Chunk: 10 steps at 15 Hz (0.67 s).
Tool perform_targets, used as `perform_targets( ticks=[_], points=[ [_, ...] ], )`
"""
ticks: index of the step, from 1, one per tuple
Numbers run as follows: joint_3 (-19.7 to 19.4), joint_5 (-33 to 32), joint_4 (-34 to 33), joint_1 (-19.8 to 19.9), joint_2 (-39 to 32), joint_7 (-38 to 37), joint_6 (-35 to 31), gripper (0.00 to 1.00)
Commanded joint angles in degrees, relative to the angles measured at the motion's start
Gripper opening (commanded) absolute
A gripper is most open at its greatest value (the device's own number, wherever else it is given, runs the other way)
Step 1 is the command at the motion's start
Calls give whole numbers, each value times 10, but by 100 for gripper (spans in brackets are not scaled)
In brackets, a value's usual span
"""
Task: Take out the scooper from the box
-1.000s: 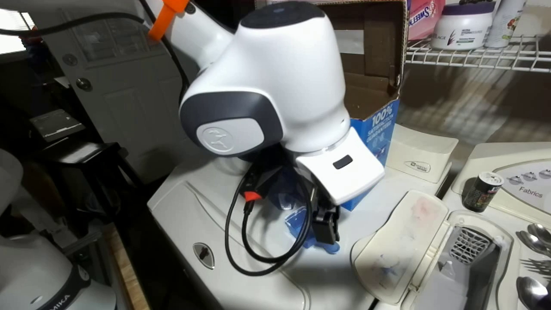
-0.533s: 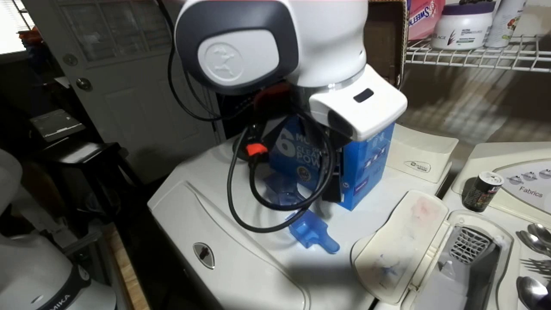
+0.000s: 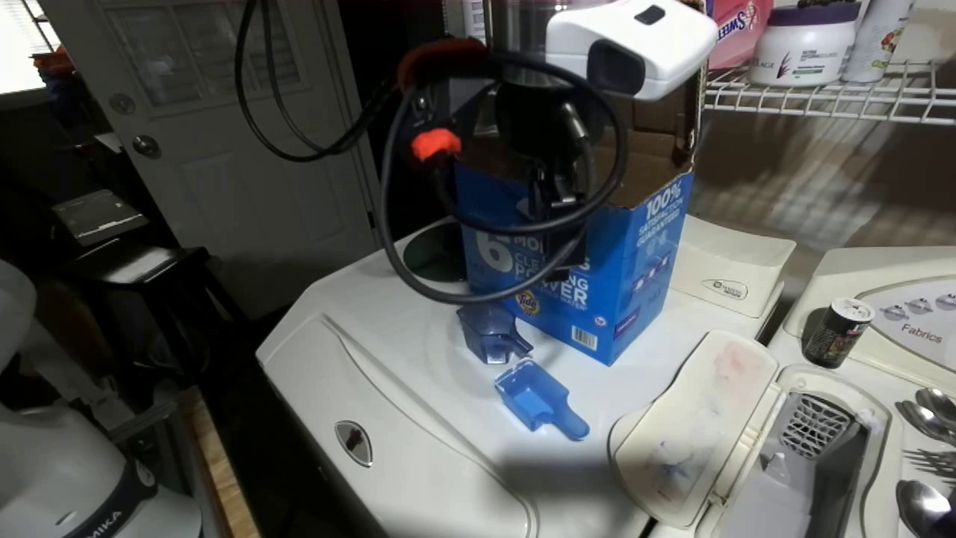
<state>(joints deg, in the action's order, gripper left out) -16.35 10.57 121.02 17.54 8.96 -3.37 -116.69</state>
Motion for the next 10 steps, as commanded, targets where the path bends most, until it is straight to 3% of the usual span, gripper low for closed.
perform_targets(
  ticks=[1,7,10],
  points=[
    [4,-36,-29,-12,3,34,44,100],
    [13,-76,-47,-24,6,64,65,100],
    [10,-64,-40,-24,2,55,47,100]
  ],
)
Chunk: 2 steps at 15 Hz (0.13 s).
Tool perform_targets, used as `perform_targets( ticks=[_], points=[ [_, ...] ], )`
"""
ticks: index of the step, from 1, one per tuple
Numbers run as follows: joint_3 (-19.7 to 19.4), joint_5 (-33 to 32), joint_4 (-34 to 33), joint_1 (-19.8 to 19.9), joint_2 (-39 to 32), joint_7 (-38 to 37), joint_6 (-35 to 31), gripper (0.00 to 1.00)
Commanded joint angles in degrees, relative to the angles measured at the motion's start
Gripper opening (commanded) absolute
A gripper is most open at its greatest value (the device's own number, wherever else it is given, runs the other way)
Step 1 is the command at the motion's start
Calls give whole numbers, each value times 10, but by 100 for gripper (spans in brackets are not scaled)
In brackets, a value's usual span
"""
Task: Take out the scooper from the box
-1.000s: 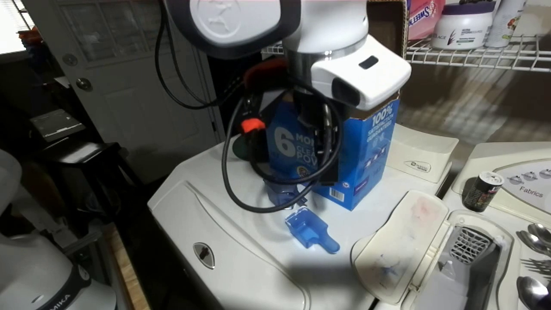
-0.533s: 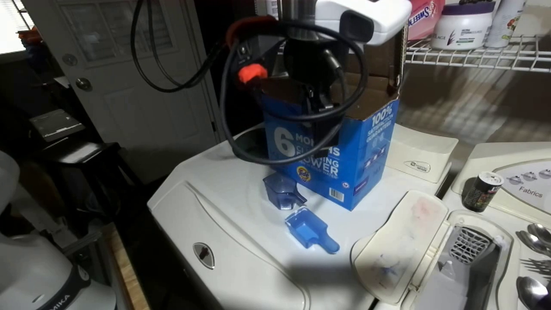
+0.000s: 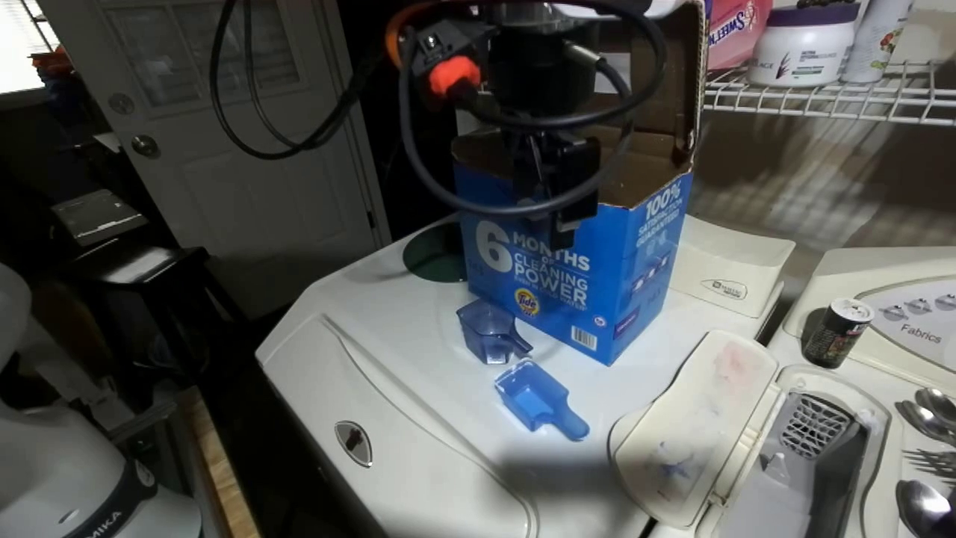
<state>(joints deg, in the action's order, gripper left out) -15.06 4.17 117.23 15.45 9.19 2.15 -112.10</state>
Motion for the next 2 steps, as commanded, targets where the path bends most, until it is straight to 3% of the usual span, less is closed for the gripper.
perform_targets(
  ticks=[1,2],
  points=[
    [-3,-1,-2,-3,-1,1,2,100],
    [-3,-1,-2,-3,-1,2,2,100]
  ],
)
